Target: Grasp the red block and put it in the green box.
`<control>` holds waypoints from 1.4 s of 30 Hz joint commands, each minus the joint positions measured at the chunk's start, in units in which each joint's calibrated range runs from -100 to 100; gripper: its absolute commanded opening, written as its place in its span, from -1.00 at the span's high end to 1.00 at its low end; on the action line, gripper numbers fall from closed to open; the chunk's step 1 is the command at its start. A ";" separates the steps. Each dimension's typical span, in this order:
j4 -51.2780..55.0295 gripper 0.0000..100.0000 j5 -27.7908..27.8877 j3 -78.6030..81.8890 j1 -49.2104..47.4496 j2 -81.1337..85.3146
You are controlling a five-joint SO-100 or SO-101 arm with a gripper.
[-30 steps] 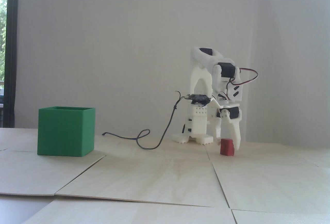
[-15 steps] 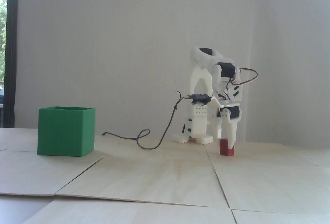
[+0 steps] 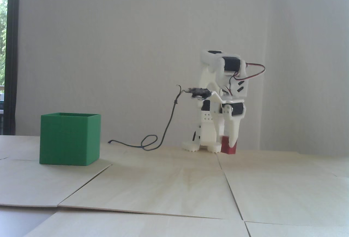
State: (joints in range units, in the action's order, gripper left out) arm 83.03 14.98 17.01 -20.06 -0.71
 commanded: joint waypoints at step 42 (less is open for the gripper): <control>5.34 0.96 0.75 -91.54 52.51 -29.34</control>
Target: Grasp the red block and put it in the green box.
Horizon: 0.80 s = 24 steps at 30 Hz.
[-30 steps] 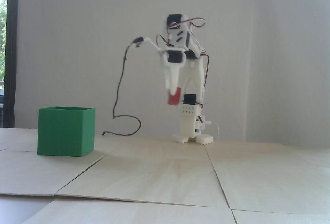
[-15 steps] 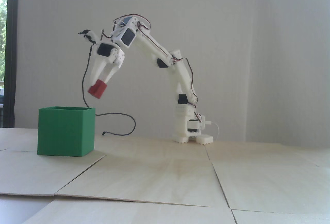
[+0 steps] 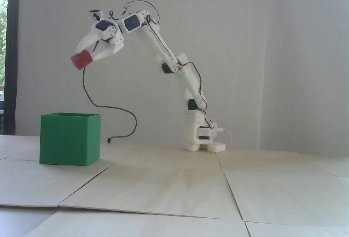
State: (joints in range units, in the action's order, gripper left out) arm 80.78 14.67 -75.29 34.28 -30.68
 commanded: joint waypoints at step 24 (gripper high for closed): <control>-0.09 0.96 -1.86 10.43 0.83 0.55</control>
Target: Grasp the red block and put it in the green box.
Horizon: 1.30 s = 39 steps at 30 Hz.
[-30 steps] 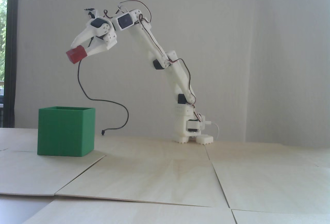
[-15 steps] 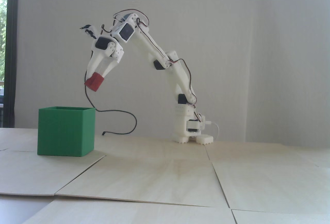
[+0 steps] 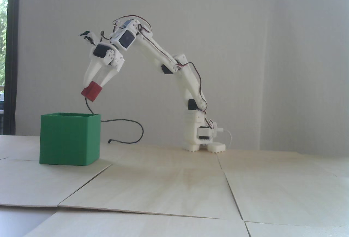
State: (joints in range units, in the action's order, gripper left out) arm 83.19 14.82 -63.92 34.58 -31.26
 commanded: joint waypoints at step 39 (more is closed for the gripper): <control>-17.17 0.96 -5.19 -0.32 -6.72 1.14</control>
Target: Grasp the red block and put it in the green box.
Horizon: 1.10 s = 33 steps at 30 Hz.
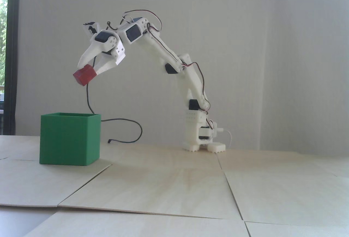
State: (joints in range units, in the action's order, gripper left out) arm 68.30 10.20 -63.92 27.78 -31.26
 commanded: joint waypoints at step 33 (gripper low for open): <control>6.49 0.96 -0.88 -1.03 -2.09 1.92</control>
State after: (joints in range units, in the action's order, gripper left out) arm 70.30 8.66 -63.92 27.93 -31.26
